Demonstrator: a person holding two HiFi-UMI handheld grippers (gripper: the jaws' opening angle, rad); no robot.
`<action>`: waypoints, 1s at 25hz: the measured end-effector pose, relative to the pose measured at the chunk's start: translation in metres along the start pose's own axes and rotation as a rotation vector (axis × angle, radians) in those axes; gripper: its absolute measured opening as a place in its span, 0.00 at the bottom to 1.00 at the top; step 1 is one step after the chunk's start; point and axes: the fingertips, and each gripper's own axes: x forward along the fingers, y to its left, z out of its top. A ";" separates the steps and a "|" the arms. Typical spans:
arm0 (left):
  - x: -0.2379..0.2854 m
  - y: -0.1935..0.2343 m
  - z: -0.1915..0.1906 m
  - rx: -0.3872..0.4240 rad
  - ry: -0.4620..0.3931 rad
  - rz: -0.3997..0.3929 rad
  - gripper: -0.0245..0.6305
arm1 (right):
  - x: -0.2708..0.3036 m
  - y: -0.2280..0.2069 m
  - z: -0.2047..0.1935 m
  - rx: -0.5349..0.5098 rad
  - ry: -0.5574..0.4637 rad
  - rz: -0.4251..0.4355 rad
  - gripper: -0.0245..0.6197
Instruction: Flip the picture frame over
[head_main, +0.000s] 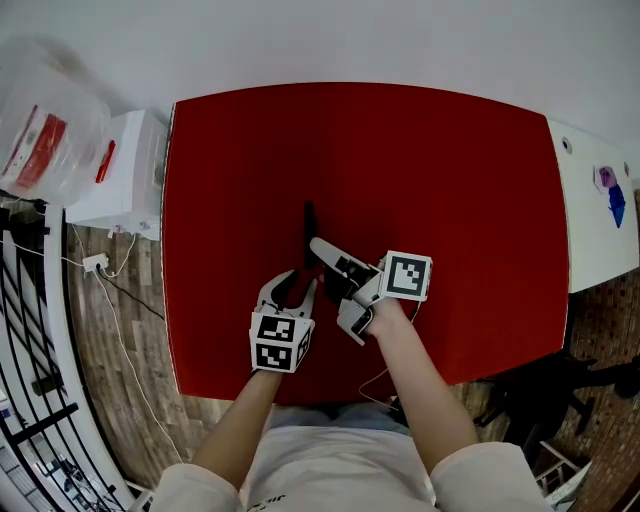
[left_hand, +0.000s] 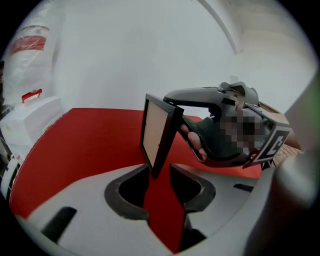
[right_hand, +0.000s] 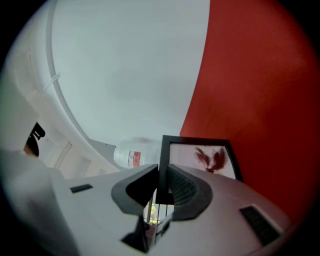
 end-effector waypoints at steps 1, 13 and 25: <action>0.004 -0.002 0.006 0.015 -0.006 -0.008 0.21 | -0.001 0.000 0.000 -0.002 0.004 -0.005 0.14; 0.023 -0.007 0.025 0.079 -0.022 -0.017 0.19 | -0.003 0.004 0.002 -0.072 0.050 -0.070 0.14; 0.027 -0.014 0.025 0.089 0.008 -0.038 0.18 | 0.007 0.012 0.013 -0.604 0.201 -0.476 0.31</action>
